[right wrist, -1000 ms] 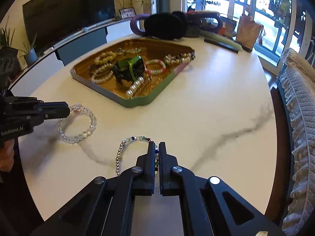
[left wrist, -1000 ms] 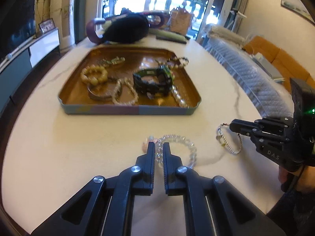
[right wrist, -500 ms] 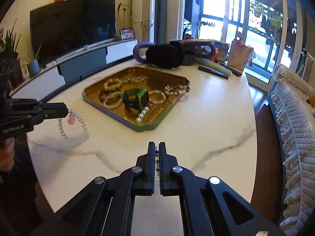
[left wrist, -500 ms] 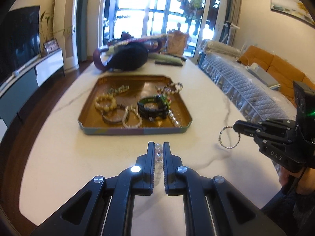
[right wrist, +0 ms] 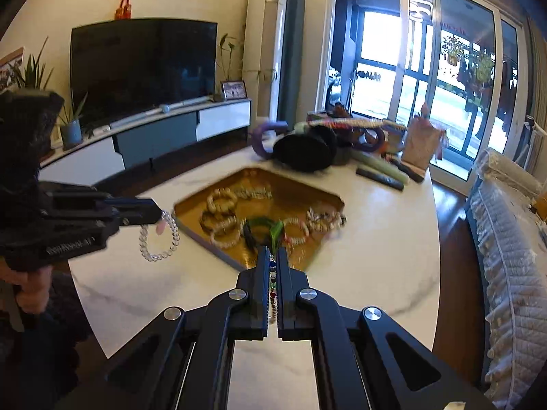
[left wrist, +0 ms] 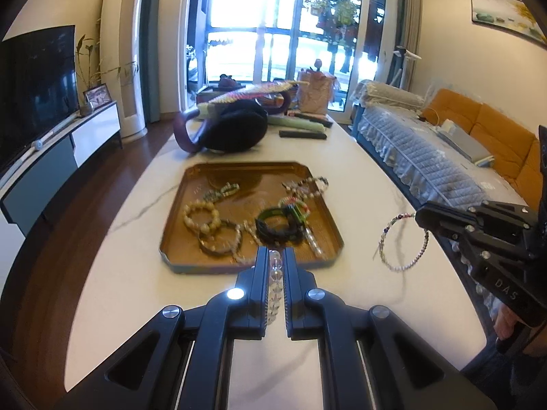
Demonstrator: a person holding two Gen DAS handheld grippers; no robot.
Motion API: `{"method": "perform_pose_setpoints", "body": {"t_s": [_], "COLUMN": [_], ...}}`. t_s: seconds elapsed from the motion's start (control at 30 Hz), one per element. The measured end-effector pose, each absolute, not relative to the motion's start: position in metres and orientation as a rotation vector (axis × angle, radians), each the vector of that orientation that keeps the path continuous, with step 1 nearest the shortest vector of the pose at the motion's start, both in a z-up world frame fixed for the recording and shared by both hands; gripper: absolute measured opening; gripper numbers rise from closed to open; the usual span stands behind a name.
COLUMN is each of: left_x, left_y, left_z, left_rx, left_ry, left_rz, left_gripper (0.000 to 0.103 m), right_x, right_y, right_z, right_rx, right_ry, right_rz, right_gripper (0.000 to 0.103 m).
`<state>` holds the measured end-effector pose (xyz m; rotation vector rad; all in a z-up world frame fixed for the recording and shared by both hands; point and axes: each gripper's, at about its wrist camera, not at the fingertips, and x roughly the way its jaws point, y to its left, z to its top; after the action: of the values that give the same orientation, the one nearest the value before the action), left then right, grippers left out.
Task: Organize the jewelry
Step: 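Lift and carry the crystal bracelet with left tool while right tool carries the multicolour bracelet to the tray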
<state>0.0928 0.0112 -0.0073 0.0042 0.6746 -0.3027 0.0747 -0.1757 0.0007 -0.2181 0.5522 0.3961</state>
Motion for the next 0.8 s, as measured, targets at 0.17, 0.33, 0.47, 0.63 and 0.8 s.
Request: {"method": "perform_pose_setpoints", "body": {"t_s": [0.17, 0.33, 0.47, 0.63, 0.8], "left_x": [0.104, 0.119, 0.133, 0.152, 0.180], "left_y": [0.015, 0.014, 0.017, 0.019, 0.023], "left_z": [0.016, 0.042, 0.053, 0.054, 0.033], "left_rx": [0.008, 0.022, 0.003, -0.025, -0.049], "left_ry": [0.631, 0.572, 0.546, 0.539, 0.561], "left_rz": [-0.293, -0.287, -0.291, -0.293, -0.282], "left_gripper": [0.008, 0.008, 0.008, 0.008, 0.008], "right_x": [0.091, 0.110, 0.127, 0.147, 0.173], "right_y": [-0.165, -0.155, -0.149, -0.147, -0.155], "right_z": [0.026, 0.050, 0.058, 0.056, 0.037], "right_rx": [-0.212, -0.198, -0.172, -0.154, -0.139], "right_ry": [0.501, 0.441, 0.419, 0.417, 0.443], "right_rz": [0.417, 0.429, 0.450, 0.461, 0.460], "right_gripper": [0.002, 0.002, 0.003, 0.003, 0.003]}}
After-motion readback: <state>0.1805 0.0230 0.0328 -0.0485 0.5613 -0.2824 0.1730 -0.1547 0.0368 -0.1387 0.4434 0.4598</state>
